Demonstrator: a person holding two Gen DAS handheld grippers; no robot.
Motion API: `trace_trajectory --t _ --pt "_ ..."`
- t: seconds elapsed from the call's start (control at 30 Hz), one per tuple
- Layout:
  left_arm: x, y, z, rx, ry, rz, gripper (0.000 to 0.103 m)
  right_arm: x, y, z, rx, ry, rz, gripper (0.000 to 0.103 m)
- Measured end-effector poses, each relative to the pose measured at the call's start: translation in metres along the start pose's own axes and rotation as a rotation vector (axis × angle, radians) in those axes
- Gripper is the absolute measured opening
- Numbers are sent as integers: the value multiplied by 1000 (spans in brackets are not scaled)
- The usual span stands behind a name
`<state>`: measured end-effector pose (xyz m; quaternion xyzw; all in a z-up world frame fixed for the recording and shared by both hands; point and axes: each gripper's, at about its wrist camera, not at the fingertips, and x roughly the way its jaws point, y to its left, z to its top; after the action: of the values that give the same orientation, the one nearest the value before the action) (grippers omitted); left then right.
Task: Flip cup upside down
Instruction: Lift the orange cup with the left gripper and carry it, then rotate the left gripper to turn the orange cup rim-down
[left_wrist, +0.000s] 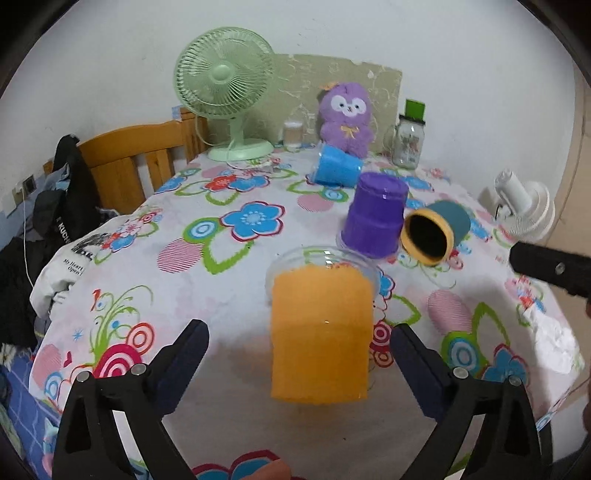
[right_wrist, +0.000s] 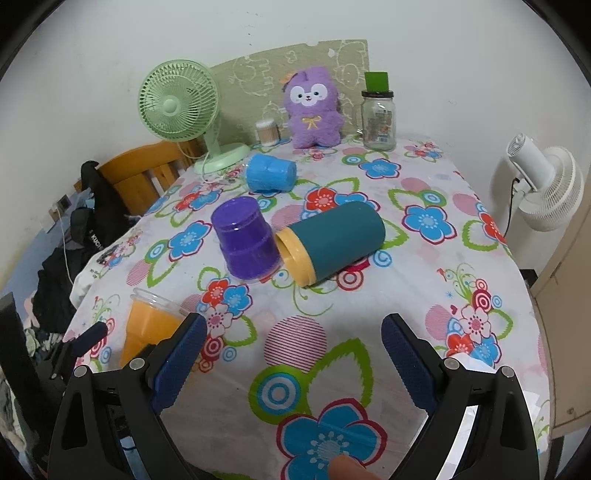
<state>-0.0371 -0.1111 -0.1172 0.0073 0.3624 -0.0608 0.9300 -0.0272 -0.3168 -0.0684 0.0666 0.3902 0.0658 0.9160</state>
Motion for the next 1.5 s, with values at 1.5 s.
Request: trace_trajectory --t 1.5 --pt "-49 -5 33 68 -34 -19 71 -4 1 -3 17 -17 42 97"
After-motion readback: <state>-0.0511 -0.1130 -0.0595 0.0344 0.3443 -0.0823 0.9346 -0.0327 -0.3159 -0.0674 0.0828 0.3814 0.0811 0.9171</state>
